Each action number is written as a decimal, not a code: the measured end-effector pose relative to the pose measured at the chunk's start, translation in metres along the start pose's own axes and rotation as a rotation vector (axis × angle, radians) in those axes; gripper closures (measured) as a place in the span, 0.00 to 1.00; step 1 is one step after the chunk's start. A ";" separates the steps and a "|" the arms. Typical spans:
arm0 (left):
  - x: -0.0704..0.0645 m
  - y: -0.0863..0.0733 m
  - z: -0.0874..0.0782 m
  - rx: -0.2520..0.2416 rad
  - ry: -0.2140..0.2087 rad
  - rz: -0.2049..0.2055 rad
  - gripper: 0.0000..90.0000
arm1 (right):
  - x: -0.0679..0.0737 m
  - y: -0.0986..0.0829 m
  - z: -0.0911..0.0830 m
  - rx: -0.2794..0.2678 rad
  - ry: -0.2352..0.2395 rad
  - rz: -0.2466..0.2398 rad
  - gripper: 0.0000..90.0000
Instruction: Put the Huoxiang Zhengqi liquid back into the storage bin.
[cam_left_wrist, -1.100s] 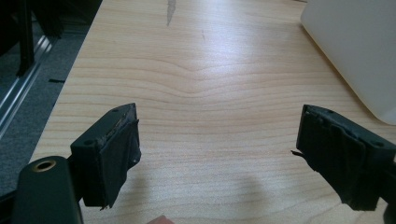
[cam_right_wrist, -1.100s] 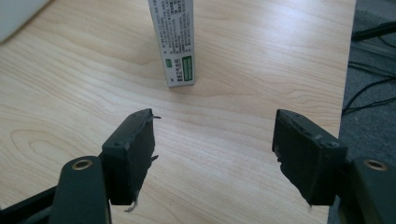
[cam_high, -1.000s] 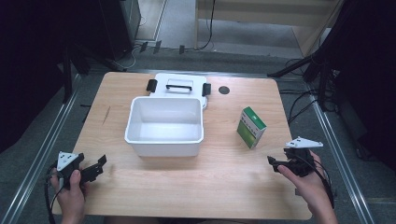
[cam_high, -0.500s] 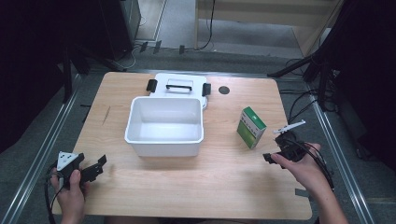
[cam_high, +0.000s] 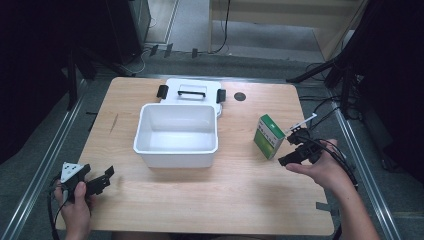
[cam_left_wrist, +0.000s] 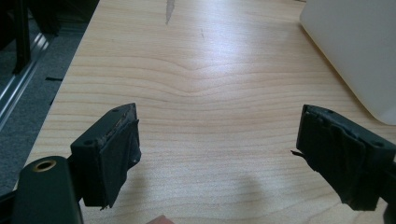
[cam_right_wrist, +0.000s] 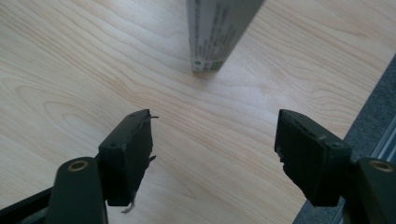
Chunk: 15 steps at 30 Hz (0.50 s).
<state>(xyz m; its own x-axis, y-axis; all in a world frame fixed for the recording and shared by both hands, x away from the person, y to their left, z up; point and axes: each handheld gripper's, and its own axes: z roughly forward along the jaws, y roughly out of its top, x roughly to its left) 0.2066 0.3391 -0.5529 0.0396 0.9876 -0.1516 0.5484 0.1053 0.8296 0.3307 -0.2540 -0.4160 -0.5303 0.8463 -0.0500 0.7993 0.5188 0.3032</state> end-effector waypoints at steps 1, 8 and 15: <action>0.000 0.000 0.000 0.000 0.000 0.000 0.16 | 0.000 0.000 0.000 0.000 0.000 0.000 0.34; 0.000 0.000 0.000 -0.001 0.000 -0.002 0.16 | -0.001 0.019 -0.004 0.034 0.035 0.011 0.40; 0.000 0.000 0.000 0.001 -0.001 -0.002 0.16 | 0.001 0.042 -0.008 0.076 0.073 0.004 0.44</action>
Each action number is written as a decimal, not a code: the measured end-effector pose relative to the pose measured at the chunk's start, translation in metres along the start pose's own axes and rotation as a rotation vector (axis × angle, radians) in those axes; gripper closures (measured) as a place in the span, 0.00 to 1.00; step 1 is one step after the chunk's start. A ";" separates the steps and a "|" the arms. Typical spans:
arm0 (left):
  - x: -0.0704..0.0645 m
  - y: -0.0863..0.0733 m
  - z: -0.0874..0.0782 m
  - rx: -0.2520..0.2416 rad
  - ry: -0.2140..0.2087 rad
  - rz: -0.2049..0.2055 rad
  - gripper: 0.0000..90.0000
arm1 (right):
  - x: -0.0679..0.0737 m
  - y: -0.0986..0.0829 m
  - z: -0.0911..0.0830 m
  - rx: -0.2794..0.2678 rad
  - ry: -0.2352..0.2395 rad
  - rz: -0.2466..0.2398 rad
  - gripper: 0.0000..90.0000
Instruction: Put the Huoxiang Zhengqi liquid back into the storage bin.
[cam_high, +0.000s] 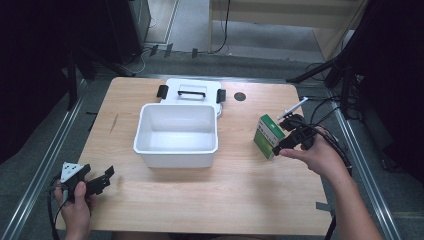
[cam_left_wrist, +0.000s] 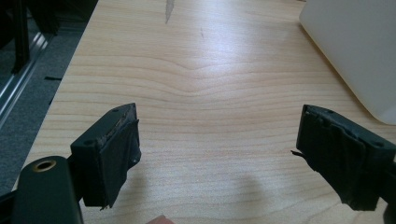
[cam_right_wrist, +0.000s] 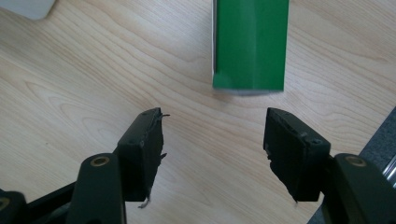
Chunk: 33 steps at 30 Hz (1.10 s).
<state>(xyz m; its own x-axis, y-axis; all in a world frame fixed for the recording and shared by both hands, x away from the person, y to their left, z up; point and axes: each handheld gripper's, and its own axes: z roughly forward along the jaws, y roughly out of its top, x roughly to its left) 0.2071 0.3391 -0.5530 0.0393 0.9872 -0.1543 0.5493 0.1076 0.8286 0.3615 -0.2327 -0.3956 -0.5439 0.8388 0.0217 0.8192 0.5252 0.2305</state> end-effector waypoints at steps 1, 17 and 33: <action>0.000 0.000 0.000 0.001 0.000 0.000 0.16 | 0.000 0.003 -0.001 0.009 -0.009 0.003 0.44; 0.000 0.000 0.001 0.007 -0.002 -0.001 0.16 | -0.008 0.042 0.002 0.055 -0.034 0.027 0.41; 0.001 0.001 0.001 0.009 -0.007 -0.002 0.16 | -0.006 0.061 0.013 0.067 -0.030 0.008 0.46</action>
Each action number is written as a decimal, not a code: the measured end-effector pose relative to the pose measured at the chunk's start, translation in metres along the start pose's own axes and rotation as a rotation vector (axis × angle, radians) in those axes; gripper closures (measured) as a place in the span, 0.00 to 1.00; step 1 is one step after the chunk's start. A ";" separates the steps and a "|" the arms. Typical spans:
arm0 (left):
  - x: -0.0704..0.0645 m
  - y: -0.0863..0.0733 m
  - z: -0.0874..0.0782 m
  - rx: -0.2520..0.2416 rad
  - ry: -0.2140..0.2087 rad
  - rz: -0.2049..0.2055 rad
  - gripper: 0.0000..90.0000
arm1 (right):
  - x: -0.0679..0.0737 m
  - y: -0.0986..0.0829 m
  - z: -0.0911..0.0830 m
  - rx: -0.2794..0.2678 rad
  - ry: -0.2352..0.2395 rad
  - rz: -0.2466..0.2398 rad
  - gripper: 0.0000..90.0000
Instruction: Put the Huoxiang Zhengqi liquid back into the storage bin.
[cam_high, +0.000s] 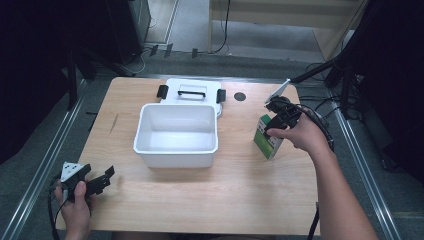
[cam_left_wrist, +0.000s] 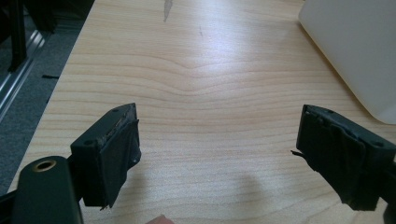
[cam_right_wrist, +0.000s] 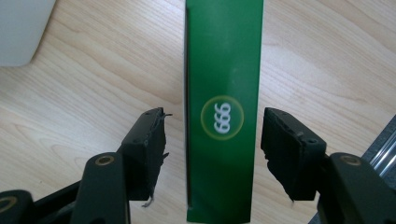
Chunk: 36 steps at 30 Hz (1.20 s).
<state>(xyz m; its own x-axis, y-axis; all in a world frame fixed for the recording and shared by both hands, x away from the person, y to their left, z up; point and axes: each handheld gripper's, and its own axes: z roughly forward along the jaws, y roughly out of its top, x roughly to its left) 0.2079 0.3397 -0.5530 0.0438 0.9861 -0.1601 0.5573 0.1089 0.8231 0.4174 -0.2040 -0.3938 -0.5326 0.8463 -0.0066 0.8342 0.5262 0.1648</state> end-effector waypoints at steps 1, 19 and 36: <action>0.000 0.000 0.000 0.000 -0.001 0.000 0.16 | 0.000 0.001 0.001 -0.002 -0.002 0.002 0.46; 0.000 0.000 0.000 0.001 -0.001 -0.003 0.16 | 0.004 0.014 0.013 0.020 -0.024 -0.018 0.67; 0.000 0.000 0.001 0.004 0.000 0.002 0.16 | 0.013 0.010 -0.011 -0.034 -0.031 -0.185 0.71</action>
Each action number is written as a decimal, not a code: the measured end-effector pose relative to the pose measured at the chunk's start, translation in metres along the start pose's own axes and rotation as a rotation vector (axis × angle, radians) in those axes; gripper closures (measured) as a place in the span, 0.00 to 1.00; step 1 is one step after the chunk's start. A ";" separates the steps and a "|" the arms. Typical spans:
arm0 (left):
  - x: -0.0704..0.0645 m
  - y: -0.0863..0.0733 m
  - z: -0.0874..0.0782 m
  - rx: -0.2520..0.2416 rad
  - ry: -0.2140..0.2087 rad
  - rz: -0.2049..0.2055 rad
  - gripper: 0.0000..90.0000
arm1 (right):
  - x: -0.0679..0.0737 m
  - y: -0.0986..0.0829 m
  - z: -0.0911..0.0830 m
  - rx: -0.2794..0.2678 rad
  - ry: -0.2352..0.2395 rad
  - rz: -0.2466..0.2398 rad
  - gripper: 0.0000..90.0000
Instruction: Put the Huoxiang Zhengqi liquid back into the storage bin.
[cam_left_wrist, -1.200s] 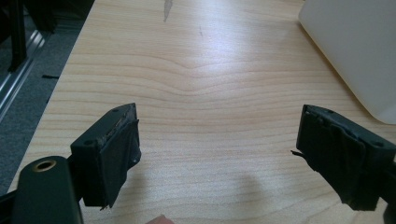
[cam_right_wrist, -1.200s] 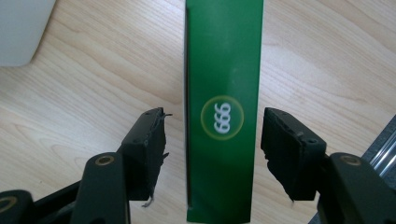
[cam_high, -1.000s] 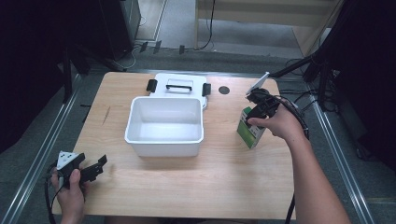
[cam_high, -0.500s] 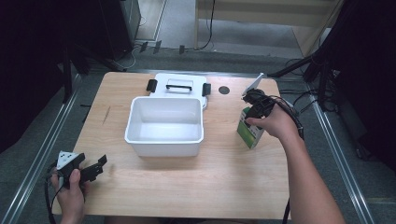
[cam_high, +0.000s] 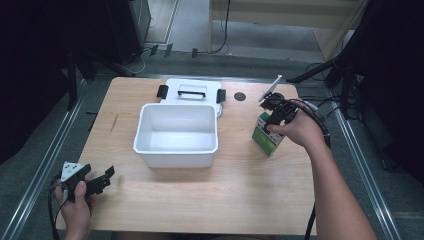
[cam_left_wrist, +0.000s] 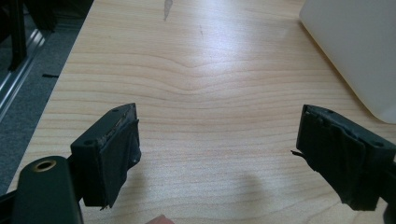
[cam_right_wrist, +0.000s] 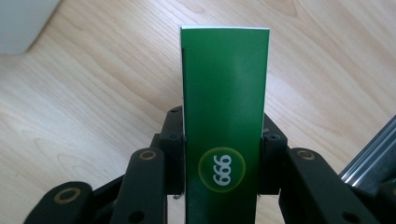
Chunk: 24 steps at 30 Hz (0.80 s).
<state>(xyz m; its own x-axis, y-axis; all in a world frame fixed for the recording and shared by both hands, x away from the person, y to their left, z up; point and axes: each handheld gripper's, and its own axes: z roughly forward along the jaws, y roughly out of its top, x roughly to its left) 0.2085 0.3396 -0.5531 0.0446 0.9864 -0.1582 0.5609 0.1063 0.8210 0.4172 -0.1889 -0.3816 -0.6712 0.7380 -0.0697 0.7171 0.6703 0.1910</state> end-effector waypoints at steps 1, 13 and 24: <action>0.000 0.000 0.000 0.000 0.001 0.003 0.16 | 0.000 0.000 0.000 0.000 0.000 0.000 0.71; 0.000 0.000 0.000 -0.005 -0.002 -0.002 0.16 | 0.021 0.006 -0.023 -0.062 0.016 -0.278 0.71; 0.001 0.000 0.000 -0.004 -0.004 -0.004 0.16 | 0.035 0.012 -0.041 -0.099 0.039 -0.412 0.71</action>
<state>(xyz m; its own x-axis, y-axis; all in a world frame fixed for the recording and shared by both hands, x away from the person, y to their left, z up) 0.2086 0.3403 -0.5532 0.0457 0.9854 -0.1637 0.5581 0.1107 0.8224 0.3948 -0.1578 -0.3415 -0.9058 0.4053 -0.1235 0.3672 0.8964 0.2483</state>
